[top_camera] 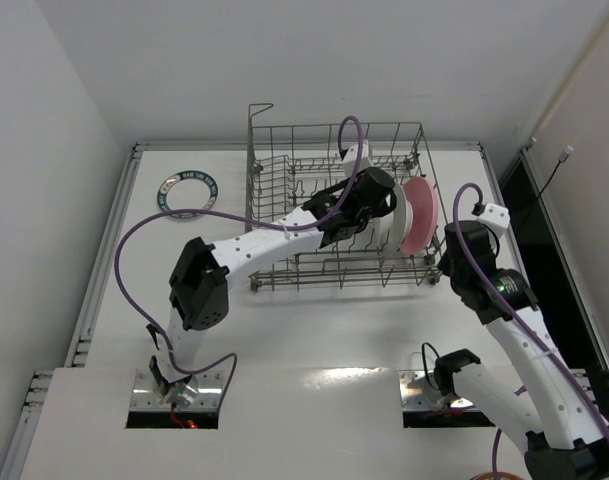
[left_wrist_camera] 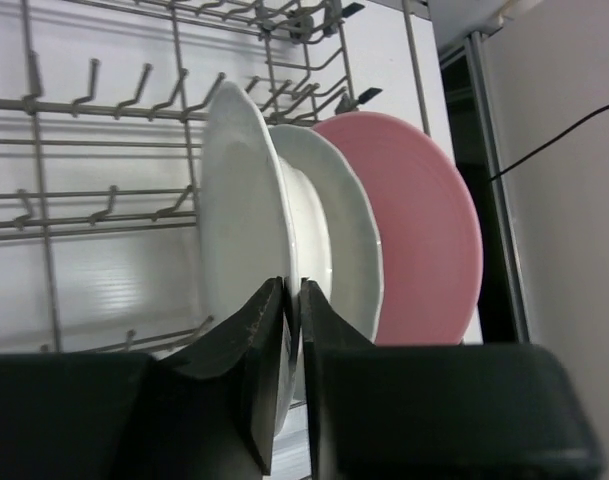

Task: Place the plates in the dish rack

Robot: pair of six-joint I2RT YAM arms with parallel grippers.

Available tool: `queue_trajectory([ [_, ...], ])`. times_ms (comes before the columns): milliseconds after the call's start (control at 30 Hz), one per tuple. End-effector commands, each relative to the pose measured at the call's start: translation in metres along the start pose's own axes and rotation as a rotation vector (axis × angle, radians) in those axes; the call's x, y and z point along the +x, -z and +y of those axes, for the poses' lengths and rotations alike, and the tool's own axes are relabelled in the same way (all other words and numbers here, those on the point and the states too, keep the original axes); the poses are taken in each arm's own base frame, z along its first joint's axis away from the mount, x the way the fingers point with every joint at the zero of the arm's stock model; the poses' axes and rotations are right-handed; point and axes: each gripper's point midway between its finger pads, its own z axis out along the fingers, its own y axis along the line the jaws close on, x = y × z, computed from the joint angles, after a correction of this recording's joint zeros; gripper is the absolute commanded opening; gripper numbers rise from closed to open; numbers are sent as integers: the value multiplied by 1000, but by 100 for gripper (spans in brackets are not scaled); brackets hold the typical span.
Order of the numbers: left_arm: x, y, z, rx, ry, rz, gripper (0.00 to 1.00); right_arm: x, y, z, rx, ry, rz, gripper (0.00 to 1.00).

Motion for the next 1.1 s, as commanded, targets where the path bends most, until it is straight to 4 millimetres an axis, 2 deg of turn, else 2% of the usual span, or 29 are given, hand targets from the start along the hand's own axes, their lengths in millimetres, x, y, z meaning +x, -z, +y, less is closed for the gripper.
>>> queue_trajectory([
  [0,-15,6,-37,89,72,-29,12,-19,4,10,-46,-13,-40,23],
  [33,-15,6,-37,89,72,-29,22,-19,4,10,-46,-13,-40,23],
  [133,-16,5,-36,83,63,-36,36,-16,5,10,-51,-7,-29,23],
  [167,-14,5,-33,75,57,-29,46,-16,5,10,-51,-7,-29,23],
  [333,-18,10,-33,76,24,-32,58,-15,5,13,-67,-7,-20,23],
  [400,-26,21,-40,100,9,-43,64,-15,5,13,-67,-7,-20,23],
  [533,-75,67,-64,169,-70,-128,81,-16,5,16,-79,-12,-23,23],
  [567,-99,88,-66,183,-116,-170,85,-16,5,16,-79,-12,-23,23],
  [633,-128,115,-68,210,-164,-217,91,-12,4,16,-83,-7,-11,23],
  [667,-139,128,-63,206,-194,-238,93,-12,4,16,-83,-7,-11,25],
  [700,-168,159,-59,222,-236,-295,98,-10,2,17,-84,-7,-13,25],
  [767,-183,181,-44,214,-306,-353,100,-8,1,19,-94,-8,-9,27],
  [800,-209,213,-32,210,-352,-421,100,-4,0,20,-100,-3,3,27],
  [833,-212,210,-6,125,-385,-433,100,-4,0,20,-100,-3,3,27],
  [867,-231,210,21,42,-392,-469,100,1,-2,20,-103,3,16,28],
  [900,-241,211,43,-37,-398,-486,100,3,-3,21,-99,7,23,28],
  [933,-247,211,76,-165,-428,-475,100,6,-5,24,-115,8,31,30],
  [967,-259,203,110,-290,-437,-470,100,7,-6,27,-129,5,33,31],
  [1000,-262,199,134,-393,-476,-452,100,5,-4,30,-149,-5,24,31],
  [1033,-262,192,168,-567,-510,-434,100,7,-2,33,-175,-9,27,32],
  [1067,-272,188,204,-705,-517,-431,100,5,-2,36,-192,-7,20,32],
])
